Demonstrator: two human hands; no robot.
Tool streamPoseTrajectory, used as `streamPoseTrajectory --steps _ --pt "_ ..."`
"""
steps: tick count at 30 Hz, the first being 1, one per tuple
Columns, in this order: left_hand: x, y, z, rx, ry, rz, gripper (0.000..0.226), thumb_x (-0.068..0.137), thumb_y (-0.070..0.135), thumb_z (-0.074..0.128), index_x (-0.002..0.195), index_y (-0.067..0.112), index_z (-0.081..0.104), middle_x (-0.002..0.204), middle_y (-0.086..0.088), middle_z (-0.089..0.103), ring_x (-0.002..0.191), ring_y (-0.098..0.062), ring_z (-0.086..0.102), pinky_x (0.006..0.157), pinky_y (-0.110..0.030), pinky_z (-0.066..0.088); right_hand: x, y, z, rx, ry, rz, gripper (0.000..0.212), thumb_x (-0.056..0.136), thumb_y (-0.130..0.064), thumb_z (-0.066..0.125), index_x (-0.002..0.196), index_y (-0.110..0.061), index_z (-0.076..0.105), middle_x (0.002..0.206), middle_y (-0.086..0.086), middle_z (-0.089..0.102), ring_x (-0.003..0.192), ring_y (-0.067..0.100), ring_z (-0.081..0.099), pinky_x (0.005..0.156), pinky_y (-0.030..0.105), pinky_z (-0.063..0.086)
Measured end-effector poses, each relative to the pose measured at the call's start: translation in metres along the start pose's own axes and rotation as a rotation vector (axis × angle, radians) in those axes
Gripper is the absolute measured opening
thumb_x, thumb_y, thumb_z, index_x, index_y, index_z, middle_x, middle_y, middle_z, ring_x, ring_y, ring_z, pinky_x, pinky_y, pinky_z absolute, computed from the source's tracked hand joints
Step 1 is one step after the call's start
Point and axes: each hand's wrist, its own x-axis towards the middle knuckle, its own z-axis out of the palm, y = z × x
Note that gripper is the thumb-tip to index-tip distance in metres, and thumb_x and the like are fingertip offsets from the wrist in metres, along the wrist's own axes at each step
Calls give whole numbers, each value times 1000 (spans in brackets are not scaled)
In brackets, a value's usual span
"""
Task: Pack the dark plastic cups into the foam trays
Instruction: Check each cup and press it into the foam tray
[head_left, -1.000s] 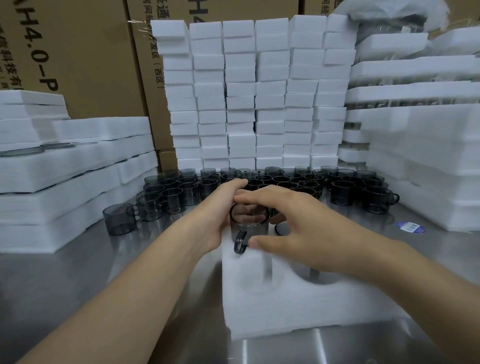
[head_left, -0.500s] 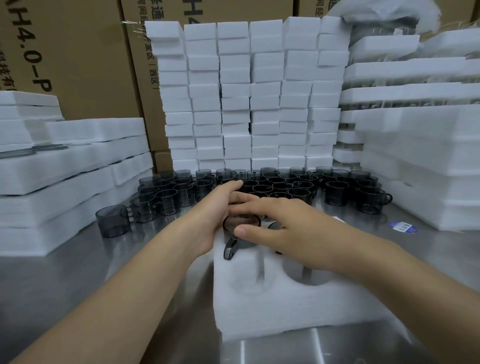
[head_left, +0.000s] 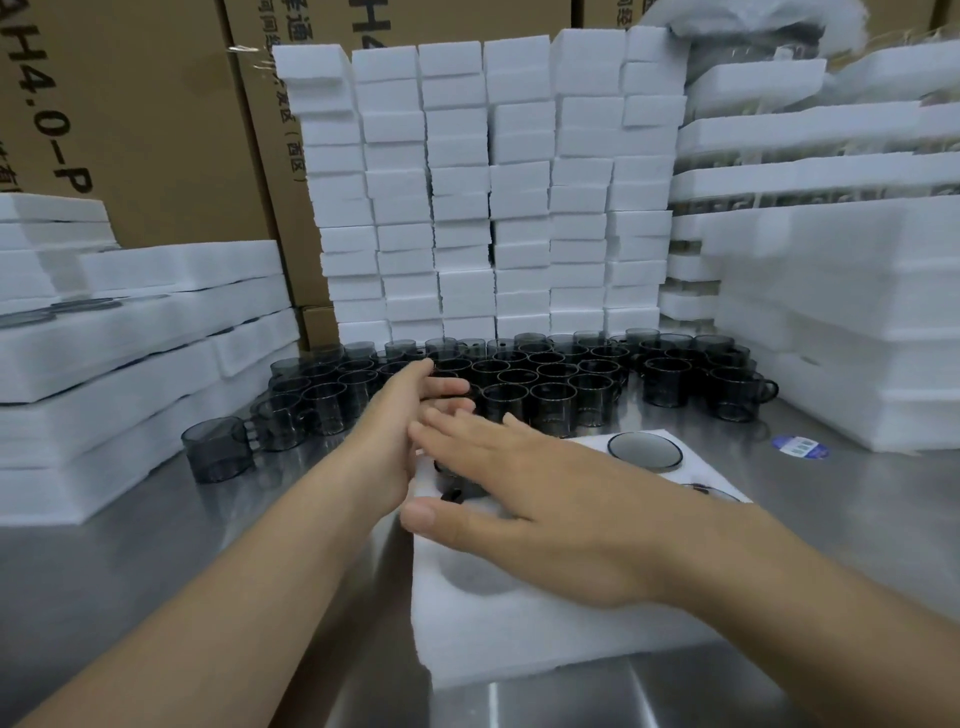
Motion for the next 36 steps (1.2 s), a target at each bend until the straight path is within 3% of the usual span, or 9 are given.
streamPoseTrajectory --steps 10,12,15,19,21,25,29,33,36 --pt "3 -8 0 43 92 173 35 111 31 54 93 12 78 76 -6 75 61 -15 68 69 -29 53 -4 -7 -2 -38 -117 56 102 86 -96 23 169 -41 5 173 -28 -2 156 -12 -8 130 26 -4" --pt "8 -13 0 274 83 400 24 109 7 54 102 17 75 93 -6 75 77 -16 69 71 -26 55 -5 -7 -2 -26 -116 89 103 83 -99 22 168 -44 5 173 -30 -5 158 -8 -10 130 28 -4" --pt "19 -21 -11 555 64 589 47 108 -5 47 132 32 65 130 5 67 109 -12 64 86 -19 51 -6 -7 -2 -23 -117 94 104 83 -99 24 169 -41 10 174 -28 -1 159 -6 -7 130 28 -3" --pt "31 -32 -17 735 -166 506 50 112 2 47 146 38 54 161 11 42 150 -11 37 100 0 32 -5 -9 -3 -54 -59 46 91 90 -92 30 161 -36 34 173 -23 18 159 -4 11 131 30 9" --pt "34 -29 -14 810 -202 414 48 111 7 51 140 46 55 163 16 36 157 -15 27 110 -5 26 -5 -9 -3 -54 -47 45 83 91 -91 31 155 -38 40 170 -23 26 158 -1 17 130 31 15" --pt "32 -32 -19 1077 13 580 37 109 16 56 136 41 65 136 24 45 121 -7 35 94 -19 33 -5 -8 -3 -40 -42 55 83 89 -92 33 155 -42 39 168 -26 29 156 5 27 128 38 26" --pt "29 -35 -21 1081 166 624 36 103 26 70 136 37 64 110 13 52 112 -15 42 86 -33 39 -4 -5 -3 -9 -26 45 82 87 -93 33 151 -42 43 161 -27 37 147 0 36 123 38 35" --pt "27 -27 -19 849 278 599 7 99 25 75 104 22 80 95 6 69 101 -23 65 84 -36 49 -1 0 -6 53 65 44 77 89 -90 34 138 -35 58 137 -23 56 131 -1 50 113 39 45" --pt "19 -7 -12 379 209 506 11 102 20 71 93 21 77 88 4 75 88 -18 68 80 -37 51 0 9 -15 6 218 90 70 92 -84 38 142 -40 59 137 -27 54 128 -5 50 111 35 46"
